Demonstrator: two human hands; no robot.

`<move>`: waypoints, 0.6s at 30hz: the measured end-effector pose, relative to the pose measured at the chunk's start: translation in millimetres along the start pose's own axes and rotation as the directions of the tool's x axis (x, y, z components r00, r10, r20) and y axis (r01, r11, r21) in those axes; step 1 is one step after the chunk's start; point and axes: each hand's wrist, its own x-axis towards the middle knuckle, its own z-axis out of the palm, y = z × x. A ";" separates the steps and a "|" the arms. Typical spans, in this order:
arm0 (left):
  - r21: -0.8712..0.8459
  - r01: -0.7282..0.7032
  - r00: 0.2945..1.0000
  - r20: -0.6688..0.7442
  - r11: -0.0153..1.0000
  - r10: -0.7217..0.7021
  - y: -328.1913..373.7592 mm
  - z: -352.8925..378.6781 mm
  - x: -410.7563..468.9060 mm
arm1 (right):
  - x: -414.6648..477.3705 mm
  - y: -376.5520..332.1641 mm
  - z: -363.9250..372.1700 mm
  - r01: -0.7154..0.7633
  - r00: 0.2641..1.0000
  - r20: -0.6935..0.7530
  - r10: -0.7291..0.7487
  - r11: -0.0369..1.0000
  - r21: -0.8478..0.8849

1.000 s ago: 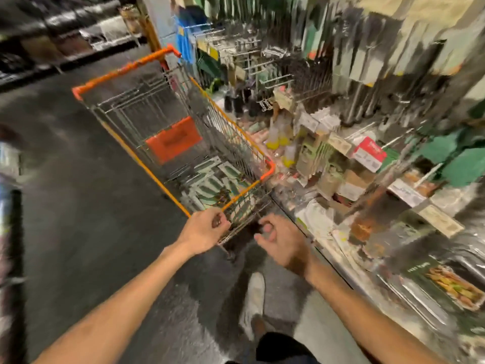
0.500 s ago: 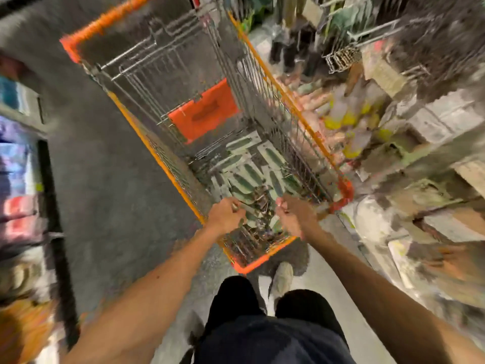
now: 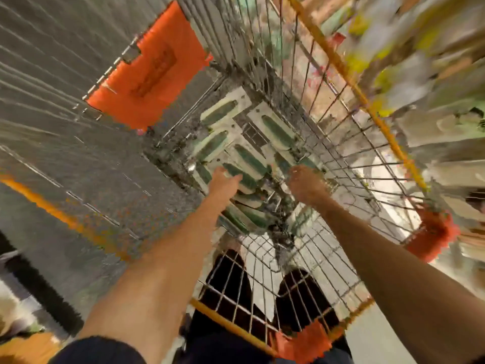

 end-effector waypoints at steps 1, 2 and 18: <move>-0.034 0.013 1.000 -0.001 0.999 -0.013 -0.2 1.3 14.5 | 10.9 -3.4 5.3 -0.042 0.999 0.015 0.042 0.999 0.000; -0.048 0.026 1.000 -0.004 0.998 -0.027 -0.1 3.1 26.0 | 20.4 -6.0 11.0 -0.070 0.997 0.019 0.069 0.998 0.010; -0.492 0.225 0.974 0.076 0.841 -0.216 25.9 40.9 112.5 | 79.4 -6.9 57.7 -0.120 0.975 -0.183 0.126 0.992 0.044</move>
